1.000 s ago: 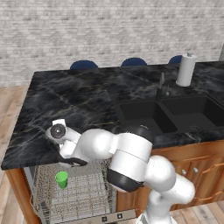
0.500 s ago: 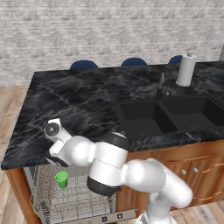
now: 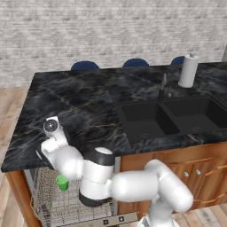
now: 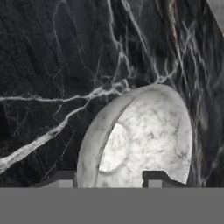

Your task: Pick up the cup and bowl from the counter, place them in the dishwasher, and close the dishwasher door.

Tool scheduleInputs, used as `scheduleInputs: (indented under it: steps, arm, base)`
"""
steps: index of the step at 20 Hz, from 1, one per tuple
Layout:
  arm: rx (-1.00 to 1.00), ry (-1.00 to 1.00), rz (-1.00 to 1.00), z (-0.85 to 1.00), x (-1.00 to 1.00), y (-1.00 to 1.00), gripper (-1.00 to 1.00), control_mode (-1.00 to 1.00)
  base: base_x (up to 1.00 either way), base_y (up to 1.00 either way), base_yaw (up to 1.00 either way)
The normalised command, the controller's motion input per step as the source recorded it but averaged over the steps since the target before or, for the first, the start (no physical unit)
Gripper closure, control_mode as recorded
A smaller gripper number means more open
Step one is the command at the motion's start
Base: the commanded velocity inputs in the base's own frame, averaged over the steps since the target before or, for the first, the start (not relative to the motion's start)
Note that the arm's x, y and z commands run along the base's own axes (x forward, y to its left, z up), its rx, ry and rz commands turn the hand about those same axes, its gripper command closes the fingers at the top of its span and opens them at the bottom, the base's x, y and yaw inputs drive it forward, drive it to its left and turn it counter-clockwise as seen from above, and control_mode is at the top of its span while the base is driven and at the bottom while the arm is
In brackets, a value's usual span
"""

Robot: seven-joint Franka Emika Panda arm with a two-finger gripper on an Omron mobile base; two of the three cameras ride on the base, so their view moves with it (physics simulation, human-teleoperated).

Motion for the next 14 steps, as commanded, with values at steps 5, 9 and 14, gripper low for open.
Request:
scheduleInputs:
  steps: [5,9,14]
  arm:
    - [-0.01,0.0,0.0,-0.04,0.12,0.15,1.0,-1.0]
    - [-0.01,-0.02,0.0,0.11,-0.35,0.01,1.0,-1.0]
    - [0.0,-0.03,0.0,0.04,-0.43,-0.02,1.0,-1.0]
  base:
    - [0.0,0.0,0.0]
    - [0.0,0.0,0.0]
    - [0.0,0.0,0.0]
